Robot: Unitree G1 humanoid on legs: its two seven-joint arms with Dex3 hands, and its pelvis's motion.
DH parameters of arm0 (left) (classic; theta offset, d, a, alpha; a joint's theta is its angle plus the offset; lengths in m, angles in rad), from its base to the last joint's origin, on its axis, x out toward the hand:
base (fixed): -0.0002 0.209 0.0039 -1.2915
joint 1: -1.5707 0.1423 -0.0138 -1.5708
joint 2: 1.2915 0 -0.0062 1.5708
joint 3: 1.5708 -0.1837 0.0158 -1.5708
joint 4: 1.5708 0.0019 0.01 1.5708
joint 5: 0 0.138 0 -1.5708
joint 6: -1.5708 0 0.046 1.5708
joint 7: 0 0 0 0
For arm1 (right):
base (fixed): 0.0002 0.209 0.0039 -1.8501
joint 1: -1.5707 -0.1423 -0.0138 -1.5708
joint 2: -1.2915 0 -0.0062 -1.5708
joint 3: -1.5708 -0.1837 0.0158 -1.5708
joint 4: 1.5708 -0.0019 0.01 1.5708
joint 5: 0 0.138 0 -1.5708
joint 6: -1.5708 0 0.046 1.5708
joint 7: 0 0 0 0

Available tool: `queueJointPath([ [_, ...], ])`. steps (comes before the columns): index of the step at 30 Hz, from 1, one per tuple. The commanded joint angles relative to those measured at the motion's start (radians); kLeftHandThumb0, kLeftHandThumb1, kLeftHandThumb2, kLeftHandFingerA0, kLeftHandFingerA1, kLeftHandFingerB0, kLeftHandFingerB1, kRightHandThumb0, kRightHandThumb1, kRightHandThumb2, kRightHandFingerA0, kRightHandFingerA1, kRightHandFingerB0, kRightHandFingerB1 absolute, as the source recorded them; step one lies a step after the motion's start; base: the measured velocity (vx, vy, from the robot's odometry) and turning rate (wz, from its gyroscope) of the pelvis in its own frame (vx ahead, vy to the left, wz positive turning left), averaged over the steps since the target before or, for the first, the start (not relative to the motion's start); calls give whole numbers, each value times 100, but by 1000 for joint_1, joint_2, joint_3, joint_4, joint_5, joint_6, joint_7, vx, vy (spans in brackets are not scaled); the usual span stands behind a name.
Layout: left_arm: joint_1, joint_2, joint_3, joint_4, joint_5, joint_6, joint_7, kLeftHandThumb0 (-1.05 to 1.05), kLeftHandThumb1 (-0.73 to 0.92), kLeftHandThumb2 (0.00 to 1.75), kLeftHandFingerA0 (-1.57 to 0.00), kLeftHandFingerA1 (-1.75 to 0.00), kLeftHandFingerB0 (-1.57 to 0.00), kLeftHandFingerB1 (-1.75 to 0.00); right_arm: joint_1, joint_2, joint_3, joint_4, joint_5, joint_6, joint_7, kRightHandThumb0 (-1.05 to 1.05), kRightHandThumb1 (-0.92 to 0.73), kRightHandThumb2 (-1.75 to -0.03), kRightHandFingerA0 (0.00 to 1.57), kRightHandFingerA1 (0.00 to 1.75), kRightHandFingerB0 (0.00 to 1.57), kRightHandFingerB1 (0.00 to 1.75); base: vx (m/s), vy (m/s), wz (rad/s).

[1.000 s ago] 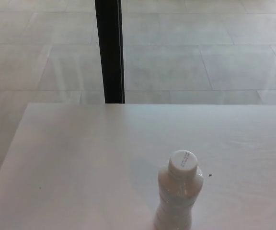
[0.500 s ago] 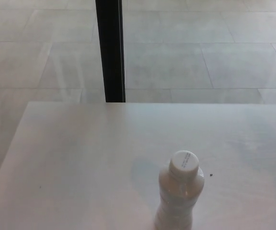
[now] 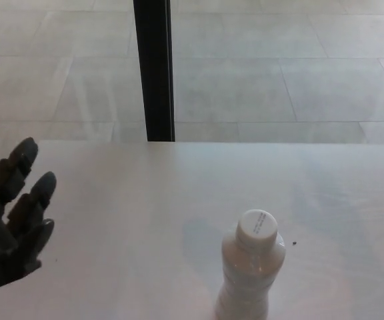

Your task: The robot uses its left hand to to lift the bottle kept on the middle of the desk and tilts it towards its right hand. It then uses its right hand to rotate its cap to open it and places the bottle and cap back on the desk

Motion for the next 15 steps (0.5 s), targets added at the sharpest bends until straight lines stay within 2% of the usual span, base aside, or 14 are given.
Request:
queueJointPath([
  [1, 9, -3, -58, -18, 59, -4, 10, -105, 61, 100, 0, -10, 0, 0, -24, 1, 1, 15, 1, 21, -8, -99, -86, -125, 0, 14, 0, 4, 0, 0, 0],
  [2, 10, -3, -62, -19, 60, -4, 12, -105, 61, 100, 0, -10, 0, 0, -26, 1, 1, 15, 1, 22, -9, -99, -86, -125, 0, 14, 0, 4, 0, 0, 0],
  [3, 10, -7, -74, -17, 63, 1, 18, -91, 68, 61, 0, 0, 0, 0, -27, 2, -1, 17, 2, 22, -9, -93, -92, -82, 0, 10, 0, 20, 0, 0, 0],
  [6, 18, -14, -100, -11, 49, 18, 1, -90, 64, 59, 0, 0, 0, 0, -35, 4, -4, 22, 1, 30, -17, -93, -92, -79, 0, 18, 0, 23, 0, 0, 0],
  [7, 22, -16, -123, -11, 72, 20, 9, -94, 63, 60, 0, 0, 0, 0, -37, 4, -7, 24, 2, 34, -20, -95, -82, -122, 3, 17, 9, 11, 0, 0, 0],
  [8, 23, -18, -150, -13, 106, 17, 28, -94, 63, 60, 0, 0, 0, 0, -41, 1, -10, 26, 3, 37, -22, -95, -82, -122, 3, 17, 9, 11, 0, 0, 0],
  [9, 23, -17, -165, -13, 114, 23, 32, -94, 45, 86, 0, 0, 0, 0, -43, -1, -10, 28, 0, 38, -22, -95, -82, -123, 3, 17, 9, 11, 0, 0, 0],
  [10, 20, -19, -188, -2, 125, 5, 21, -92, 61, 59, 0, 0, 0, 0, -42, 0, -10, 27, 1, 41, -22, -94, -83, -123, 3, 18, 9, 12, 0, 0, 0],
  [11, 12, -28, -228, 8, 150, -4, 21, -94, 59, 59, 0, 0, 0, 0, -41, 8, -10, 25, 4, 46, -29, -83, -75, -120, 0, 25, 2, 21, 0, 0, 0],
  [12, 2, -43, -260, 21, 168, -12, 26, -94, 58, 59, 0, 0, 0, 0, -41, 13, -10, 26, 9, 46, -31, -83, -76, -120, 0, 26, 2, 22, 0, 0, 0],
  [13, -6, -52, -298, 37, 205, -40, 33, -98, 53, 97, 0, -10, 0, 0, -40, 21, -10, 26, 14, 47, -33, -93, -82, -122, 3, 20, 10, 17, 0, 0, 0],
  [15, -3, -46, -330, 40, 243, -74, 31, -99, 54, 97, 0, -11, 0, 0, -40, 32, -4, 27, 15, 49, -34, -96, -84, -122, 1, 18, 11, 17, 0, 0, 0],
])
